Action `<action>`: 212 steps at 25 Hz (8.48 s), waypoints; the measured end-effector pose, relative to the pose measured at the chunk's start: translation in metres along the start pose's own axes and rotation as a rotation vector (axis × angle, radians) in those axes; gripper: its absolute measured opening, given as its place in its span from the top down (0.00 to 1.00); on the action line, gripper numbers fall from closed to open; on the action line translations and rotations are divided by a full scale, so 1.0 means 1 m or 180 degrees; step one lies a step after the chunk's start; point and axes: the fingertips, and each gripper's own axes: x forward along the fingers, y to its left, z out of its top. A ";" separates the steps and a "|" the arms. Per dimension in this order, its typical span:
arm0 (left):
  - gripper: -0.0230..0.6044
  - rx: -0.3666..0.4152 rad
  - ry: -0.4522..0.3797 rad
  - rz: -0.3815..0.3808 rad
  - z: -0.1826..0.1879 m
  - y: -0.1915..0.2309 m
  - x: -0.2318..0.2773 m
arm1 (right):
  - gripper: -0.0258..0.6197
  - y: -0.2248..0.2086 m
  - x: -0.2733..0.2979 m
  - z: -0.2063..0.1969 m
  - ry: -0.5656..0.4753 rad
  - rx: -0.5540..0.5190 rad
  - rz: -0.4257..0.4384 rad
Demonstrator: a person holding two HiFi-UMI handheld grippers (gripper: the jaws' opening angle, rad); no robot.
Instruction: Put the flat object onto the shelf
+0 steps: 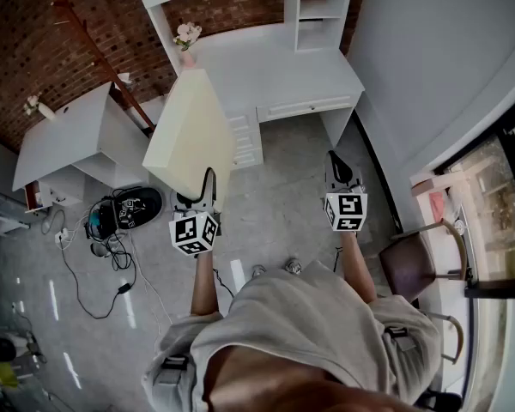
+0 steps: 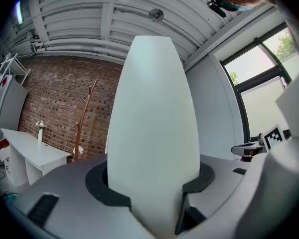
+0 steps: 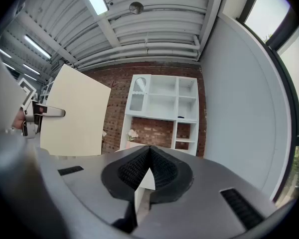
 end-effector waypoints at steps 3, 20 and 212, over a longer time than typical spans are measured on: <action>0.54 -0.0009 -0.0013 -0.0001 0.000 -0.001 0.002 | 0.92 0.000 0.001 0.000 -0.0014 -0.0016 0.0013; 0.54 -0.0008 -0.0052 -0.0006 0.003 -0.020 0.012 | 0.92 -0.019 0.003 -0.009 -0.0036 0.0088 0.0130; 0.54 0.5301 0.0158 0.0806 0.111 -0.056 0.713 | 0.92 -0.268 0.635 -0.041 0.0084 0.0179 0.0862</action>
